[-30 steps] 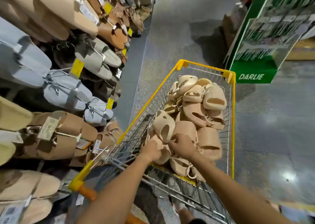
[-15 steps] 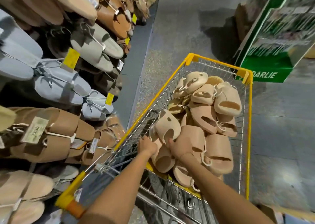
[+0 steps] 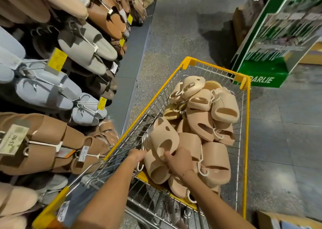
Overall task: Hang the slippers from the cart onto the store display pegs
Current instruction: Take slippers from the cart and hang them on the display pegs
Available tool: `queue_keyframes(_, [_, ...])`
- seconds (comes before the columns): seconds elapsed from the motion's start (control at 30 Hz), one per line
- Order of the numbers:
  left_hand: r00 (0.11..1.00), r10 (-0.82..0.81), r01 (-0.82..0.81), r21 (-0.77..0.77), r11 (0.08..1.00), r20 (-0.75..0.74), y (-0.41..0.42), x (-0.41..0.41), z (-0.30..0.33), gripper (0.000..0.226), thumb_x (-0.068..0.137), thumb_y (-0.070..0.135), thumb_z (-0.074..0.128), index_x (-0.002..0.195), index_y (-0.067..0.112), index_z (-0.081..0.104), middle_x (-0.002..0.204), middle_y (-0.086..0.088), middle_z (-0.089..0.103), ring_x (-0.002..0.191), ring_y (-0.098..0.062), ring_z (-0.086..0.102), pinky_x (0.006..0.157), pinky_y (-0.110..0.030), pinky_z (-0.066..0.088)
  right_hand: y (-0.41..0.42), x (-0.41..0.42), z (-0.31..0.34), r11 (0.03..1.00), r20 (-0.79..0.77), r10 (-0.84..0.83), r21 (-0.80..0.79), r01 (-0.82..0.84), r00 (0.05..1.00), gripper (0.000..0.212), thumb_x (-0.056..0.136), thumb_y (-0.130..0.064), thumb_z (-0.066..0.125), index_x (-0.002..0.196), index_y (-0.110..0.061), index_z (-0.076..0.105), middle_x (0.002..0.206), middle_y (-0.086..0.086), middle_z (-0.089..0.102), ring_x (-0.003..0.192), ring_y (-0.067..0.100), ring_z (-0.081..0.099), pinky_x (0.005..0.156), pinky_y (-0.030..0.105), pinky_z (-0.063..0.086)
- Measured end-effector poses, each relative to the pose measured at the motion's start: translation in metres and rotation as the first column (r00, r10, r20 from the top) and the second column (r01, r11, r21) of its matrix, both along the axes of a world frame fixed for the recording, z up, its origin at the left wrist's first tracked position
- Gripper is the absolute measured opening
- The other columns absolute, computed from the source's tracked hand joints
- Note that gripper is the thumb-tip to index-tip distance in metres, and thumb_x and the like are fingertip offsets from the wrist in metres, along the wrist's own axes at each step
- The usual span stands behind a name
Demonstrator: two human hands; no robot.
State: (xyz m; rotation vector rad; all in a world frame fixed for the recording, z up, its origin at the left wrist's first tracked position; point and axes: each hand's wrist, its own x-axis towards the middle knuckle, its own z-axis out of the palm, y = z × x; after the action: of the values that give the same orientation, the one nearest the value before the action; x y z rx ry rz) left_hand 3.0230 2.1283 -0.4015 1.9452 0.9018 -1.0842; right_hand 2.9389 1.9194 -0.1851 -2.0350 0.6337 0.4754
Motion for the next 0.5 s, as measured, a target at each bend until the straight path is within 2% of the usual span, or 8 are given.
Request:
queue_keyframes(0.1, [0.991,-0.127,0.128,-0.011,0.992,0.04,-0.019,-0.004,0.066,0.041,0.079,0.041,0.067,0.096,0.003,0.071,0.103,-0.017,0.073,0.084,-0.027,0.067,0.06,-0.035,0.051,-0.002,-0.005,0.003,0.999,0.004,-0.032,0.027,0.032,0.999,0.039,0.089,-0.036,0.057,0.06,-0.01,0.066,0.054,0.005,0.067,0.053,0.026,0.067,0.06,0.043,0.06])
queue_keyframes(0.17, [0.987,-0.144,0.15,-0.077,0.986,0.068,-0.028,-0.008,0.102,0.029,0.086,0.034,0.059,0.087,0.007,0.067,0.102,-0.018,0.072,0.081,-0.028,0.065,0.063,-0.036,0.049,-0.004,-0.007,0.007,0.999,0.015,-0.041,0.028,0.041,0.999,0.043,0.089,-0.037,0.056,0.062,-0.007,0.068,0.054,0.007,0.068,0.054,0.027,0.067,0.061,0.044,0.06])
queue_keyframes(0.23, [0.981,-0.168,0.179,-0.119,0.977,0.098,-0.034,-0.011,0.134,0.02,0.093,0.026,0.057,0.082,0.009,0.061,0.092,-0.015,0.068,0.073,-0.025,0.06,0.061,-0.034,0.046,-0.008,-0.01,0.012,0.998,0.026,-0.059,0.024,0.058,0.998,0.045,0.091,-0.036,0.056,0.06,-0.006,0.068,0.054,0.007,0.068,0.054,0.025,0.067,0.062,0.042,0.06])
queue_keyframes(0.37, [0.961,-0.192,0.214,-0.095,0.972,0.199,-0.033,-0.012,0.169,0.022,0.09,0.026,0.066,0.076,0.011,0.058,0.076,-0.008,0.062,0.064,-0.02,0.052,0.056,-0.028,0.039,-0.022,-0.018,0.019,0.99,0.025,-0.129,0.062,0.128,0.991,0.048,0.093,-0.034,0.056,0.057,-0.006,0.067,0.052,0.007,0.068,0.05,0.023,0.067,0.061,0.039,0.06])
queue_keyframes(0.5, [0.958,-0.074,0.124,-0.166,0.978,0.278,-0.039,-0.01,0.186,0.027,0.086,0.035,0.068,0.079,0.01,0.063,0.072,-0.009,0.062,0.059,-0.019,0.052,0.056,-0.027,0.039,-0.03,-0.029,0.029,0.962,0.034,-0.237,0.145,0.229,0.971,0.043,0.095,-0.026,0.055,0.058,-0.005,0.063,0.056,0.008,0.069,0.052,0.025,0.066,0.053,0.037,0.056])
